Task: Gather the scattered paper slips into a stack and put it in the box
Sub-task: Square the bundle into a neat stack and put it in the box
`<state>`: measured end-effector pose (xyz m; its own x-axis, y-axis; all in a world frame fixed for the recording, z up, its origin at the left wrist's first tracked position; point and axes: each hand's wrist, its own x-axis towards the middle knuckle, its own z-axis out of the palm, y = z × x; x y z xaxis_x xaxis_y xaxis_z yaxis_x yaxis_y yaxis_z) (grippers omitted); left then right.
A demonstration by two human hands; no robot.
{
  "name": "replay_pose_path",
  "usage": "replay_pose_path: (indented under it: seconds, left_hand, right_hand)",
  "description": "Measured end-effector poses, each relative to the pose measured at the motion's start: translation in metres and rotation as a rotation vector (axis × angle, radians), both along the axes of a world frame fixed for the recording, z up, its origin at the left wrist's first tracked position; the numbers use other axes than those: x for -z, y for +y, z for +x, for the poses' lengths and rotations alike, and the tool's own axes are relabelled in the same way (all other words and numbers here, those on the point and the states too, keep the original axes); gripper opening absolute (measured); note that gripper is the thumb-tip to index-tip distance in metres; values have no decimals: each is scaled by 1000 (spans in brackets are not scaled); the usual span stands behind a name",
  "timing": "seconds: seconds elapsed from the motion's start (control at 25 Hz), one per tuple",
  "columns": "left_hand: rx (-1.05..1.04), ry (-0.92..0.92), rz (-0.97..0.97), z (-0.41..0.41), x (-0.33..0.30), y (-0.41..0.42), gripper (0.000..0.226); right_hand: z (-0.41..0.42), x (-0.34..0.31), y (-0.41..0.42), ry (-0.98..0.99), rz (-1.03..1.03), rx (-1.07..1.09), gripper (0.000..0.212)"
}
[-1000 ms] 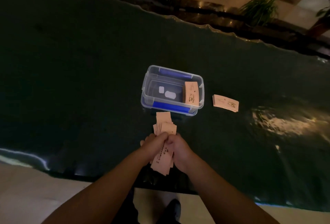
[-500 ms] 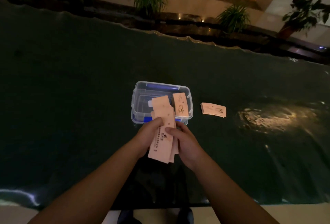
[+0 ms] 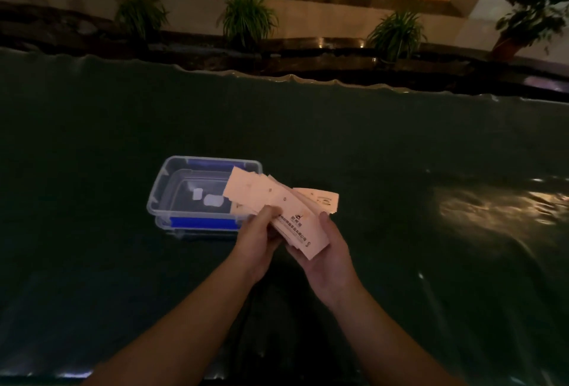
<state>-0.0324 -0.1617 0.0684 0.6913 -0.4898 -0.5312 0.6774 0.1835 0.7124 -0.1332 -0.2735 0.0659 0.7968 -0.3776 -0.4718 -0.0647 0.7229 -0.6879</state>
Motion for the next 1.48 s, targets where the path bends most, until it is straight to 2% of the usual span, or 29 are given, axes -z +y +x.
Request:
replay_pose_path:
  seconds: [0.08, 0.24, 0.32, 0.48, 0.68, 0.8, 1.08, 1.24, 1.36, 1.48]
  left_hand:
    - [21, -2, -9, -20, 6, -25, 44]
    - [37, 12, -66, -40, 15, -51, 70]
    - [47, 16, -52, -38, 18, -55, 72]
    - [31, 45, 6, -14, 21, -53, 60]
    - [45, -42, 190, 28, 25, -63, 85]
    - [103, -30, 231, 52, 31, -75, 71]
    - [191, -24, 556, 88, 56, -119, 41]
    - [241, -46, 723, 100, 68, -134, 41]
    - [271, -14, 818, 107, 76, -136, 40]
    - [295, -16, 787, 109, 86, -136, 43]
  right_hand:
    - [-14, 3, -33, 23, -49, -9, 72]
    - [-32, 8, -87, 105, -133, -47, 73]
    - [-34, 12, -104, 148, -150, -100, 73]
    - [-25, 19, -127, 243, -155, -145, 59]
    - [8, 23, -139, 338, -185, -137, 57]
    - [36, 28, -146, 394, -224, -102, 54]
    - [90, 53, -165, 469, -385, -144, 51]
    - [104, 69, -172, 569, -512, -258, 69]
    - [109, 78, -173, 670, -599, -312, 64]
    - [111, 85, -172, 692, -557, -316, 60]
